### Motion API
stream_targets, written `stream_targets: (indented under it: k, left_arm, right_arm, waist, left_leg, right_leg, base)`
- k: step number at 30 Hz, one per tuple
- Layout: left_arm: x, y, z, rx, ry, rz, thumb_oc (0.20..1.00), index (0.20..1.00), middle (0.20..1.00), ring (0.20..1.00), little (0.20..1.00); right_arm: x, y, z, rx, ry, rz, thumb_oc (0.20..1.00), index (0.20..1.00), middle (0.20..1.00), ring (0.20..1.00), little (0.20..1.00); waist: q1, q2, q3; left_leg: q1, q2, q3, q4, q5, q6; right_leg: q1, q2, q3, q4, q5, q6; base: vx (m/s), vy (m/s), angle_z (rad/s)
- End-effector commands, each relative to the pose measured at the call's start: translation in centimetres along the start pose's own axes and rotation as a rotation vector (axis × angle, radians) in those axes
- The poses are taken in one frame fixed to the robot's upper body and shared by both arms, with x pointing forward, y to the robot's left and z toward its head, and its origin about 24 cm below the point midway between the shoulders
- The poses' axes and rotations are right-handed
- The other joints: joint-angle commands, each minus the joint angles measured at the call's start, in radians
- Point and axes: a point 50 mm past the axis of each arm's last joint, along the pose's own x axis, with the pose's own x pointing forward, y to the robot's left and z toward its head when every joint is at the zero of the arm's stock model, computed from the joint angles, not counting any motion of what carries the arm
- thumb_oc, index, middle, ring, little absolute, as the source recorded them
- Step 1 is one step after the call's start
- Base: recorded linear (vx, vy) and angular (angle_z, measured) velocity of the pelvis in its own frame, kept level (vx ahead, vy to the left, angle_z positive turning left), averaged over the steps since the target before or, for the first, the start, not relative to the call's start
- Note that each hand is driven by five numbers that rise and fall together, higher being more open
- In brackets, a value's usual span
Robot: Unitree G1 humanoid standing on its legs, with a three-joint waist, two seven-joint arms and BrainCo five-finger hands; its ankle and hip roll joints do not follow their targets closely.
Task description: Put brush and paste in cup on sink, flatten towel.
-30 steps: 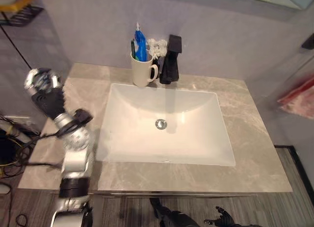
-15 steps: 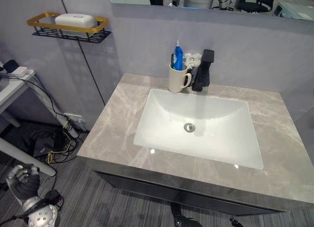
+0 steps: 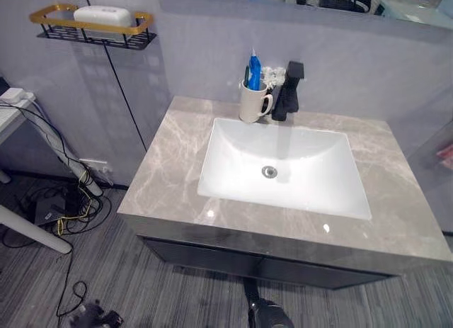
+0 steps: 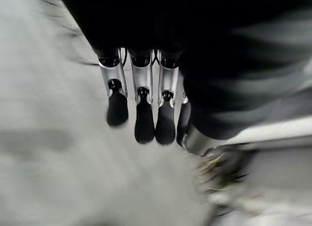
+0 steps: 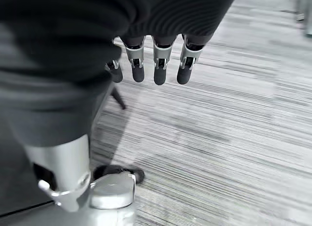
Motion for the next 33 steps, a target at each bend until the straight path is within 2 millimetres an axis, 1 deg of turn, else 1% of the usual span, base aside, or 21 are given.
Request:
stream_targets:
  k: [1, 2, 3, 4, 5, 6, 7, 8, 9, 12, 14, 16, 19, 21, 24, 26, 28, 29, 30, 32, 33]
  left_arm:
    - [0.3, 0.0, 0.4, 0.326, 0.010, -0.154, 1.000, 1.000, 1.000, 1.000, 1.000]
    - [0.2, 0.2, -0.5, 0.477, 0.042, -0.165, 1.000, 1.000, 1.000, 1.000, 1.000]
    - [0.2, -0.1, -0.6, 0.728, 0.017, -0.177, 1.000, 1.000, 1.000, 1.000, 1.000]
    - [0.2, -0.1, -0.6, 0.728, 0.017, -0.177, 1.000, 1.000, 1.000, 1.000, 1.000]
    - [0.0, -0.5, -1.1, 0.917, -0.004, -0.218, 1.000, 1.000, 1.000, 1.000, 1.000]
    - [-0.2, -0.5, -2.3, 1.045, 0.026, -0.263, 1.000, 1.000, 1.000, 1.000, 1.000]
    - [-0.4, 0.0, -3.2, 1.068, 0.091, -0.291, 1.000, 1.000, 1.000, 1.000, 1.000]
    - [-0.3, 0.1, -2.8, 1.034, 0.085, -0.274, 1.000, 1.000, 1.000, 1.000, 1.000]
    - [-0.3, 0.0, -3.0, 1.054, 0.089, -0.288, 1.000, 1.000, 1.000, 1.000, 1.000]
    - [-0.4, -2.1, -2.0, 1.198, -0.022, -0.356, 1.000, 1.000, 1.000, 1.000, 1.000]
    - [-0.3, -2.9, -0.9, 1.191, -0.076, -0.357, 1.000, 1.000, 1.000, 1.000, 1.000]
    - [-0.2, -3.3, -0.2, 1.159, -0.088, -0.352, 1.000, 1.000, 1.000, 1.000, 1.000]
    - [-0.2, -3.8, 0.1, 1.246, -0.101, -0.370, 1.000, 1.000, 1.000, 1.000, 1.000]
    - [-0.2, -4.3, 0.7, 1.290, -0.129, -0.370, 1.000, 1.000, 1.000, 1.000, 1.000]
    - [-0.2, -5.7, 2.2, 1.286, -0.191, -0.371, 1.000, 1.000, 1.000, 1.000, 1.000]
    - [-0.3, -6.7, 3.1, 1.308, -0.249, -0.376, 1.000, 1.000, 1.000, 1.000, 1.000]
    - [-0.4, -6.9, 3.5, 1.316, -0.266, -0.376, 1.000, 1.000, 1.000, 1.000, 1.000]
    - [-0.5, -7.5, 4.0, 1.356, -0.307, -0.383, 1.000, 1.000, 1.000, 1.000, 1.000]
    - [-0.6, -7.8, 4.2, 1.391, -0.328, -0.388, 1.000, 1.000, 1.000, 1.000, 1.000]
    - [-0.5, -7.8, 4.5, 1.404, -0.340, -0.368, 1.000, 1.000, 1.000, 1.000, 1.000]
    - [-0.5, -7.8, 4.6, 1.404, -0.341, -0.368, 1.000, 1.000, 1.000, 1.000, 1.000]
  right_arm:
    - [0.4, -2.5, 0.9, 0.023, -0.002, -0.049, 1.000, 1.000, 1.000, 1.000, 1.000]
    - [0.4, -2.5, 0.9, 0.005, 0.006, -0.039, 1.000, 1.000, 1.000, 1.000, 1.000]
    - [0.5, -2.2, 1.6, -0.011, -0.005, -0.021, 1.000, 1.000, 1.000, 1.000, 1.000]
    - [0.5, -2.2, 1.6, -0.011, -0.006, -0.021, 1.000, 1.000, 1.000, 1.000, 1.000]
    - [0.6, -2.1, 2.1, -0.007, -0.024, -0.020, 1.000, 1.000, 1.000, 1.000, 1.000]
    - [0.6, -2.2, 2.9, 0.013, -0.044, -0.022, 1.000, 1.000, 1.000, 1.000, 1.000]
    - [0.7, -2.3, 3.4, 0.058, -0.059, -0.020, 1.000, 1.000, 1.000, 1.000, 1.000]
    - [0.7, -2.3, 3.4, 0.068, -0.056, -0.012, 1.000, 1.000, 1.000, 1.000, 1.000]
    - [0.7, -2.4, 3.4, 0.102, -0.047, -0.019, 1.000, 1.000, 1.000, 1.000, 1.000]
    - [0.8, -2.6, 3.5, 0.090, -0.041, -0.026, 1.000, 1.000, 1.000, 1.000, 1.000]
    - [0.7, -2.5, 3.1, 0.059, -0.034, -0.023, 1.000, 1.000, 1.000, 1.000, 1.000]
    - [0.6, -2.2, 2.4, 0.035, -0.014, -0.008, 1.000, 1.000, 1.000, 1.000, 1.000]
    - [0.5, -2.2, 1.2, -0.007, 0.014, 0.004, 1.000, 1.000, 1.000, 1.000, 1.000]
    - [0.5, -2.7, 1.0, -0.003, 0.019, -0.008, 1.000, 1.000, 1.000, 1.000, 1.000]
    - [0.5, -3.1, 1.2, 0.000, 0.020, -0.017, 1.000, 1.000, 1.000, 1.000, 1.000]
    - [0.5, -3.3, 1.1, 0.001, 0.024, -0.024, 1.000, 1.000, 1.000, 1.000, 1.000]
    - [0.6, -3.5, 1.4, -0.002, 0.014, -0.027, 1.000, 1.000, 1.000, 1.000, 1.000]
    - [0.7, -4.0, 2.5, -0.019, -0.023, -0.040, 1.000, 1.000, 1.000, 1.000, 1.000]
    - [0.8, -4.5, 3.8, -0.036, -0.061, -0.051, 1.000, 1.000, 1.000, 1.000, 1.000]
    - [0.9, -4.8, 5.4, -0.056, -0.103, -0.056, 1.000, 1.000, 1.000, 1.000, 1.000]
    - [0.9, -4.8, 5.4, -0.055, -0.103, -0.056, 1.000, 1.000, 1.000, 1.000, 1.000]
  waist:
    - [0.007, -0.004, -0.009]
    - [0.011, 0.005, -0.014]
    - [0.020, 0.014, -0.015]
    - [0.021, 0.014, -0.018]
    - [0.027, 0.015, -0.019]
    - [0.030, 0.013, -0.023]
    - [0.032, 0.009, -0.027]
    - [0.039, 0.005, -0.036]
    - [0.049, -0.003, -0.044]
    - [0.063, -0.021, -0.052]
    - [0.066, -0.026, -0.049]
    - [0.061, -0.031, -0.050]
    - [0.051, -0.039, -0.046]
    - [0.042, -0.039, -0.039]
    - [0.036, -0.040, -0.033]
    - [0.036, -0.046, -0.026]
    - [0.037, -0.047, -0.023]
    - [0.046, -0.054, -0.007]
    - [0.059, -0.060, 0.005]
    - [0.079, -0.068, 0.010]
    - [0.078, -0.068, 0.007]
  left_leg:
    - [-0.005, -0.030, 0.003, -0.121, 0.081, -0.026]
    - [-0.011, -0.020, 0.021, -0.121, 0.084, -0.027]
    - [-0.019, -0.009, 0.052, -0.115, 0.086, -0.027]
    - [-0.022, -0.008, 0.053, -0.115, 0.087, -0.028]
    - [-0.026, -0.006, 0.068, -0.112, 0.089, -0.027]
    - [-0.030, -0.004, 0.089, -0.111, 0.091, -0.027]
    - [-0.032, -0.002, 0.115, -0.110, 0.092, -0.029]
    - [-0.038, 0.000, 0.129, -0.110, 0.095, -0.030]
    - [-0.042, 0.004, 0.150, -0.106, 0.094, -0.029]
    - [-0.049, 0.012, 0.197, -0.105, 0.088, -0.032]
    - [-0.054, 0.026, 0.215, -0.102, 0.095, -0.039]
    - [-0.063, 0.037, 0.213, -0.103, 0.108, -0.050]
    - [-0.067, 0.052, 0.214, -0.108, 0.125, -0.068]
    - [-0.080, 0.065, 0.220, -0.107, 0.139, -0.084]
    - [-0.105, 0.084, 0.220, -0.097, 0.159, -0.103]
    - [-0.111, 0.087, 0.206, -0.081, 0.161, -0.110]
    - [-0.117, 0.085, 0.193, -0.068, 0.157, -0.111]
    - [-0.136, 0.073, 0.117, -0.019, 0.141, -0.116]
    - [-0.153, 0.052, 0.016, 0.009, 0.131, -0.126]
    - [-0.169, 0.026, -0.159, 0.041, 0.116, -0.132]
    - [-0.173, 0.025, -0.161, 0.039, 0.119, -0.132]
  right_leg:
    - [0.113, -0.034, -0.026, -0.109, 0.023, -0.025]
    - [0.119, -0.044, -0.043, -0.086, 0.006, -0.030]
    - [0.152, -0.065, -0.092, -0.037, -0.032, -0.038]
    - [0.149, -0.065, -0.092, -0.039, -0.030, -0.038]
    - [0.164, -0.071, -0.110, -0.015, -0.043, -0.039]
    - [0.183, -0.078, -0.120, -0.014, -0.047, -0.035]
    - [0.204, -0.092, -0.131, -0.012, -0.047, -0.030]
    - [0.217, -0.096, -0.132, -0.031, -0.041, -0.028]
    - [0.233, -0.107, -0.153, -0.039, -0.033, -0.024]
    - [0.264, -0.114, -0.189, -0.093, -0.042, -0.017]
    - [0.269, -0.100, -0.198, -0.126, -0.060, -0.021]
    - [0.276, -0.075, -0.181, -0.154, -0.068, -0.030]
    - [0.299, -0.057, -0.179, -0.206, -0.078, -0.044]
    - [0.302, -0.047, -0.173, -0.242, -0.075, -0.051]
    - [0.313, -0.023, -0.157, -0.298, -0.064, -0.065]
    - [0.326, -0.013, -0.148, -0.325, -0.052, -0.071]
    - [0.324, -0.010, -0.141, -0.328, -0.048, -0.073]
    - [0.321, -0.008, -0.114, -0.326, -0.044, -0.079]
    - [0.306, -0.004, -0.088, -0.313, -0.044, -0.083]
    - [0.287, 0.008, -0.024, -0.301, -0.042, -0.085]
    - [0.283, 0.007, -0.025, -0.302, -0.040, -0.085]
  base:
    - [-0.11, 0.012, -0.42]
    - [-0.15, 0.003, -0.37]
    - [-0.10, -0.003, -0.55]
    - [-0.10, -0.021, -0.71]
    - [-0.08, -0.046, -0.88]
    - [-0.11, -0.089, -0.66]
    - [-0.09, -0.096, -0.69]
    - [-0.07, -0.119, -0.73]
    - [-0.04, -0.133, -0.98]
    - [-0.05, -0.184, -1.04]
    - [-0.04, -0.204, -0.49]
    - [-0.04, -0.228, -0.32]
    - [-0.03, -0.205, -0.10]
    - [-0.06, -0.182, -0.10]
    - [-0.05, -0.184, -0.21]
    - [-0.01, -0.131, -0.21]
    - [-0.02, -0.077, -0.16]
    - [-0.07, -0.066, -0.11]
    - [-0.09, -0.072, -0.16]
    - [-0.05, -0.025, -0.77]
    - [0.00, -0.003, -1.47]
